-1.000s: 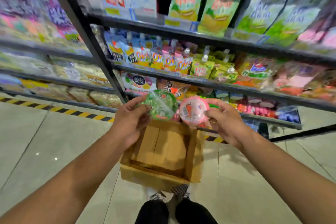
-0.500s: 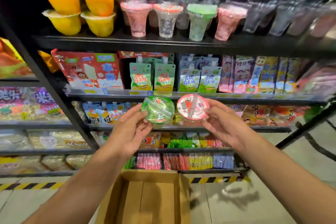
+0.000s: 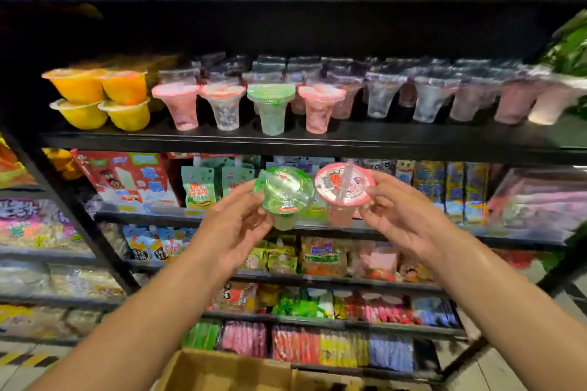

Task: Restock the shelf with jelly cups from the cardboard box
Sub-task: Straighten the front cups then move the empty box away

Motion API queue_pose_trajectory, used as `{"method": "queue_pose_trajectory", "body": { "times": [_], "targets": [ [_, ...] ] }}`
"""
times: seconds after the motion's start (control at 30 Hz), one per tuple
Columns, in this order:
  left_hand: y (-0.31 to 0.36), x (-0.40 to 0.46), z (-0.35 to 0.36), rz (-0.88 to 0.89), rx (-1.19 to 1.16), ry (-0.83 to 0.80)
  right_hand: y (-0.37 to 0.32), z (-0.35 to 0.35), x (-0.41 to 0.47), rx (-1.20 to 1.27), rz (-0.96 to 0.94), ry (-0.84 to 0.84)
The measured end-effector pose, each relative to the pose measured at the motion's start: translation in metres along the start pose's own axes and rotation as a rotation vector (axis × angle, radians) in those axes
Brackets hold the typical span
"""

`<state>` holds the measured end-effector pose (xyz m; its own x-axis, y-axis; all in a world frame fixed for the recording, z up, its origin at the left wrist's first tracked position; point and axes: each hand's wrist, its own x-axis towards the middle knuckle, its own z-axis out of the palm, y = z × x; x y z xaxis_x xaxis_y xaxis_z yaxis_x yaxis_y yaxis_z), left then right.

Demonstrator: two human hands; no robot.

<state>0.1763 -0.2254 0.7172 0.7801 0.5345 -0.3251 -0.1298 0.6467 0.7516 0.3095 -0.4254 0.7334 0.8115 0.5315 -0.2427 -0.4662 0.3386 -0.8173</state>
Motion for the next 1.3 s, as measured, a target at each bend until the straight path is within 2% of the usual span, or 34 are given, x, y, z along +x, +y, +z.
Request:
{"method": "queue_pose_trajectory", "body": {
  "times": [0.1,0.23,0.5,0.67,0.9,1.1,1.3],
  "targets": [
    [-0.016,-0.005,0.044,0.058,0.001,0.03,-0.036,-0.026,0.009,-0.022,-0.024,-0.052],
    [-0.033,-0.002,0.088,0.092,0.08,-0.023,-0.076,-0.056,0.014,-0.095,-0.084,-0.105],
    [-0.045,0.013,0.162,0.119,0.161,-0.127,-0.144,-0.094,0.026,-0.109,-0.155,-0.091],
    [-0.038,0.03,0.197,0.131,0.122,-0.188,-0.181,-0.098,0.035,-0.122,-0.217,-0.051],
    [-0.037,0.069,0.224,0.104,0.039,-0.221,-0.204,-0.106,0.061,-0.144,-0.231,0.02],
    [-0.034,0.092,0.233,0.062,-0.011,-0.164,-0.206,-0.111,0.089,-0.062,-0.199,0.072],
    [-0.03,0.095,0.243,0.067,0.0,-0.092,-0.206,-0.119,0.108,0.024,-0.112,0.02]
  ]
}}
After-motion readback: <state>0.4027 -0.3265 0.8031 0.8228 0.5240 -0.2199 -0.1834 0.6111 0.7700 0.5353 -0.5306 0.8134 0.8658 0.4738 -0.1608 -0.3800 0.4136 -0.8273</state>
